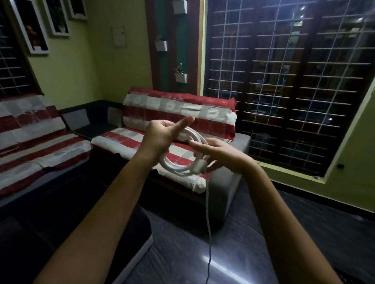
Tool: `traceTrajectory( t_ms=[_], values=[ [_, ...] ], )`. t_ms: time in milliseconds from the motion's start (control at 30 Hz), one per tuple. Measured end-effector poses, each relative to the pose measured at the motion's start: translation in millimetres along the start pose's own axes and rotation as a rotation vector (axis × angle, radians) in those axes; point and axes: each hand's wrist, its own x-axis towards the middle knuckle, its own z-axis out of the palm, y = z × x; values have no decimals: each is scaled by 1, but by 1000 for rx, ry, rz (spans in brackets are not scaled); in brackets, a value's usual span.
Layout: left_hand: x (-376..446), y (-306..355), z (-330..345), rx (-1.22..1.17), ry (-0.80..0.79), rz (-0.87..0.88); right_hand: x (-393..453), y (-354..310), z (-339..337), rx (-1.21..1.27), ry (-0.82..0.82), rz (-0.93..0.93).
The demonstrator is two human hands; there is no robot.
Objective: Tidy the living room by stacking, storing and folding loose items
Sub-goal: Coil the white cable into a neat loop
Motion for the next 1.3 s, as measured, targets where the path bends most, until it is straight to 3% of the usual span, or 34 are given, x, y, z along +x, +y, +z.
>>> traceTrajectory(
  t_ms=[133, 233, 367, 467, 633, 767, 833, 900, 1033, 1167, 1300],
  values=[
    [10, 5, -20, -182, 36, -59, -4, 32, -9, 167, -177, -86],
    [15, 10, -26, -299, 25, -99, -1, 51, 2, 300, -187, -210],
    [14, 10, -18, -325, 85, -115, -1, 52, 37, 855, -175, -270],
    [9, 5, -5, -321, 175, -82, -1, 43, 69, 1108, 61, -356],
    [-4, -12, 21, -339, 390, -23, 4, 21, 90, 1109, 357, -233],
    [-17, -19, 37, -396, 546, -7, 12, 18, 97, 954, 448, -255],
    [-20, -19, 41, -447, 591, -8, 14, 15, 97, 852, 569, -308],
    [-21, -21, 42, -522, 575, -27, 15, 12, 92, 831, 642, -368],
    [-24, -24, 37, -515, 459, -76, 17, 10, 77, 697, 598, -423],
    [-27, -38, 20, -183, 318, -10, 14, 3, 43, 485, 484, -304],
    [-34, -33, 18, 512, 466, 530, 16, -10, 22, -235, 206, -64]
  ],
)
